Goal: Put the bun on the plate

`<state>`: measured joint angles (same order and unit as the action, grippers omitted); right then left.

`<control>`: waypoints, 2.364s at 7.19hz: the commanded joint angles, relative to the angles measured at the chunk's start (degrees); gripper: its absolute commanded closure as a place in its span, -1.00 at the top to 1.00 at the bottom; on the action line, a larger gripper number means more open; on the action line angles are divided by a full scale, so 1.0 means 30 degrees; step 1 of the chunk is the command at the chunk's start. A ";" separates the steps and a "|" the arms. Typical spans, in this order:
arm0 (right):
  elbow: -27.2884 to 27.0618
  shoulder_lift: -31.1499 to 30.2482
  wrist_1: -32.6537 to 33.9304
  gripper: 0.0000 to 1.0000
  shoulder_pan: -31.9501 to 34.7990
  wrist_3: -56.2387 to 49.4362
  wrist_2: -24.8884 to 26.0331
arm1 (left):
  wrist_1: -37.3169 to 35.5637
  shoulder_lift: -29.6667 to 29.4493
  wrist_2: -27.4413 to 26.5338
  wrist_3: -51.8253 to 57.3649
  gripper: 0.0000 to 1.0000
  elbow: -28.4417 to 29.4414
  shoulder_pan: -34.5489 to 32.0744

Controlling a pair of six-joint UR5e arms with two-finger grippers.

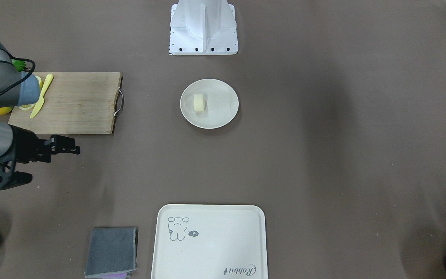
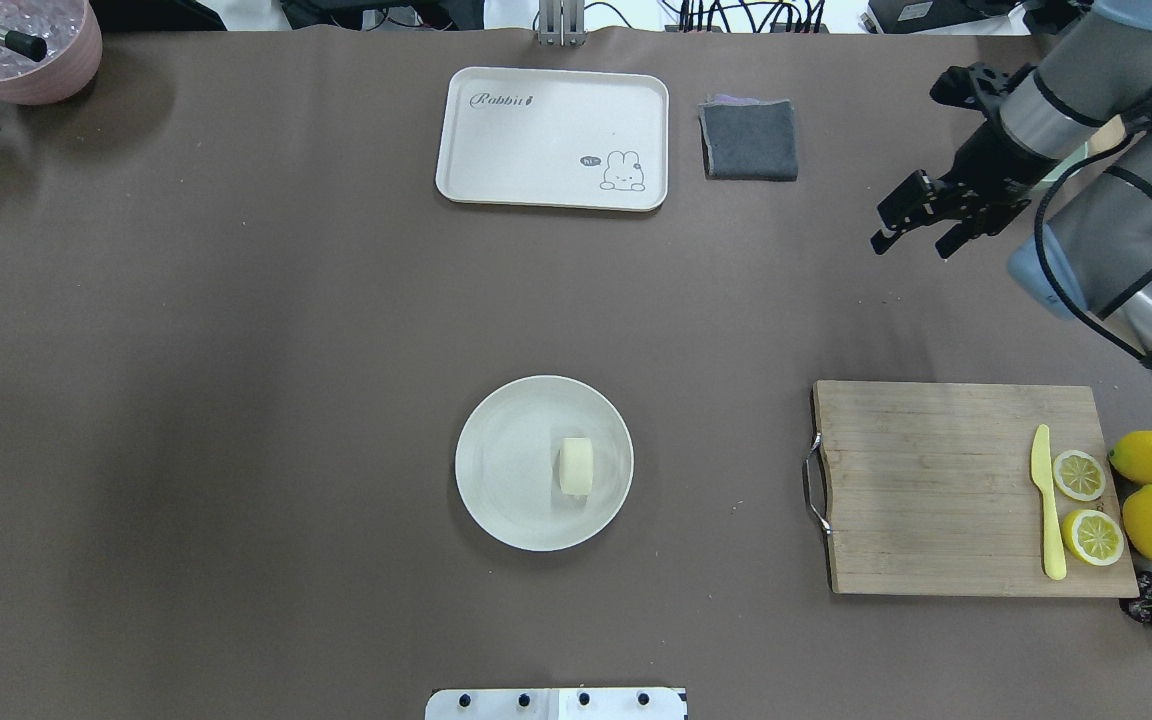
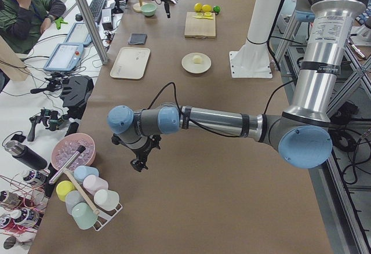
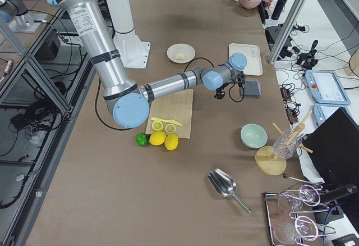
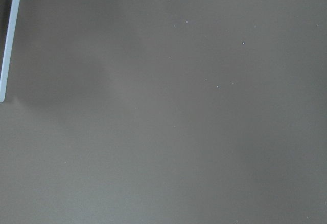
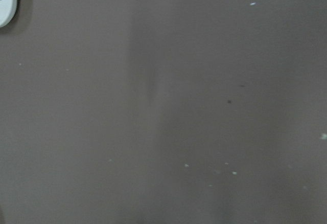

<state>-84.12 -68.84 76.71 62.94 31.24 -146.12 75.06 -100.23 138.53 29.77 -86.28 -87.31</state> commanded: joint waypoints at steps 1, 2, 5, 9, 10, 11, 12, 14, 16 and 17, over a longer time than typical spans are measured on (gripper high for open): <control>-0.1890 -0.1834 0.0238 1.00 0.1110 -0.1070 0.0277 | 0.0347 -0.0338 -0.0062 -0.1307 0.95 -0.0040 0.0245; -0.2161 -0.2129 0.0471 1.00 0.1109 -0.1068 0.1034 | 0.0205 -0.1530 -0.0700 -0.1368 0.95 0.0250 0.0653; -0.2308 -0.1636 0.2725 1.00 0.2330 -0.1419 0.3442 | 0.0117 -0.2450 -0.1557 -0.4729 0.96 -0.1438 0.0892; -0.3126 -0.2594 0.3843 1.00 0.5816 -0.3526 0.4062 | 0.0203 -0.2889 -0.0824 -0.4590 0.96 -0.1359 -0.2675; -0.3594 -0.2775 0.4133 1.00 0.6957 -0.3703 0.3538 | 0.0494 -0.2832 -0.0795 -0.4562 0.96 -0.1387 -0.2856; -0.3628 -0.2922 0.4455 1.00 0.8042 -0.4111 0.3503 | 0.0526 -0.2918 -0.0650 -0.4736 0.96 -0.1736 -0.3003; -0.3657 -0.3097 0.4806 1.00 0.8401 -0.4724 0.3619 | 0.0613 -0.2716 -0.0677 -0.4795 0.96 -0.1449 -0.3034; -0.3919 -0.3566 0.5044 1.00 0.9162 -0.6096 0.3534 | 0.0614 -0.2046 -0.0649 -0.4825 0.96 -0.1446 -0.4023; -0.3951 -0.3686 0.5015 1.00 0.9137 -0.6224 0.3532 | 0.2125 -0.1923 -0.0765 -0.7041 0.96 -0.0832 -0.3942; -0.4328 -0.3540 0.5044 1.00 0.8730 -0.6166 0.3590 | 0.2804 -0.1778 -0.0736 -0.7777 0.96 -0.0918 -0.4000</control>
<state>-96.20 -79.74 91.79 89.99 12.80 -135.49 80.72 -106.05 136.30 9.48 -89.06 -99.12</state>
